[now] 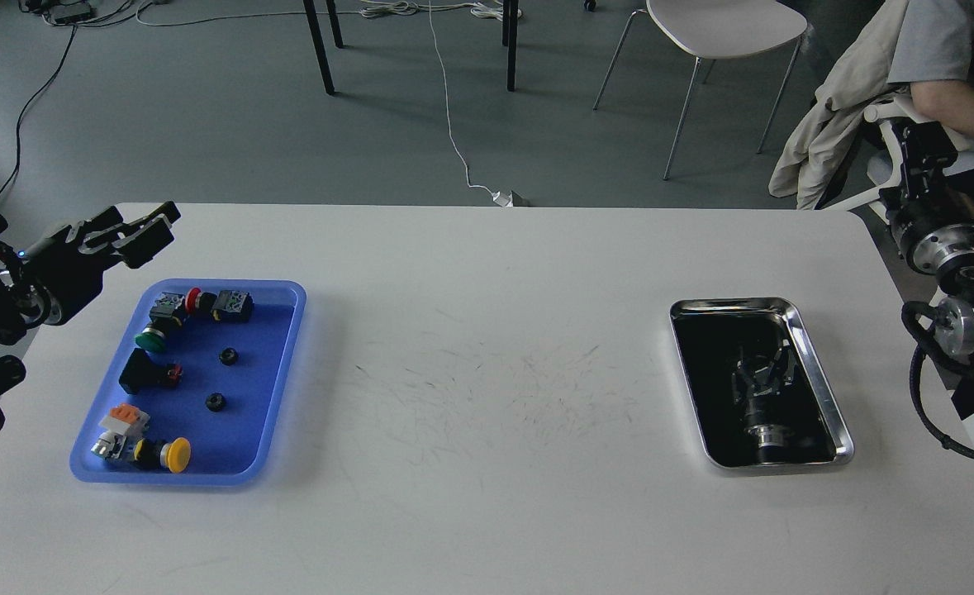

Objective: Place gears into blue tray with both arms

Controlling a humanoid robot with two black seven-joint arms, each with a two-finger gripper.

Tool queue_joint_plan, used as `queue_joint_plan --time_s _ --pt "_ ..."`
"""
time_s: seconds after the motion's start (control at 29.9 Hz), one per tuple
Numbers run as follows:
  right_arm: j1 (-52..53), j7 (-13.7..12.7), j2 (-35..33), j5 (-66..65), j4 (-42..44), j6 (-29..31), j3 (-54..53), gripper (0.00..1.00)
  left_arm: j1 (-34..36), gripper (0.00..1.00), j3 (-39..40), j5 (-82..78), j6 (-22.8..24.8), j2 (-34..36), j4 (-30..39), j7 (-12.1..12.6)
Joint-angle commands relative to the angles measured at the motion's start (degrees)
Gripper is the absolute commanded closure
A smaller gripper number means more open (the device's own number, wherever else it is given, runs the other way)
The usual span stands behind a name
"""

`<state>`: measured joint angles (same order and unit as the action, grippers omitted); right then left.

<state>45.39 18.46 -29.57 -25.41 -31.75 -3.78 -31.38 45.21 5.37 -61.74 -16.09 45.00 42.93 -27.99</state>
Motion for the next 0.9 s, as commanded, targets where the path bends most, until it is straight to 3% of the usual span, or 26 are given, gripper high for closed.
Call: queue_joint_plan --time_s 0.0,0.2,0.47,0.64,0.87 --pt "-0.1 -0.3 -0.9 0.2 -1.9 1.1 0.0 0.02 1.0 0.01 4.3 7.4 0.1 -0.4 0.4 0.0" --pt "-0.5 -1.1 -4.1 0.3 -7.4 1.1 -0.2 0.02 4.3 0.01 5.3 13.5 8.0 -5.4 -7.6 0.0" --pt "0.3 -2.2 -0.9 6.2 -9.2 1.5 -3.2 0.02 7.1 0.01 8.6 35.0 21.2 -12.2 -13.4 0.0" --pt "0.8 -2.5 0.2 12.5 -11.9 1.3 -4.4 0.02 7.7 0.01 10.5 45.8 23.9 -15.0 -13.7 0.0" --pt "0.4 -3.2 2.1 20.2 -14.3 0.8 -4.8 0.01 8.6 0.01 19.4 52.0 27.0 -18.1 -13.8 0.0"
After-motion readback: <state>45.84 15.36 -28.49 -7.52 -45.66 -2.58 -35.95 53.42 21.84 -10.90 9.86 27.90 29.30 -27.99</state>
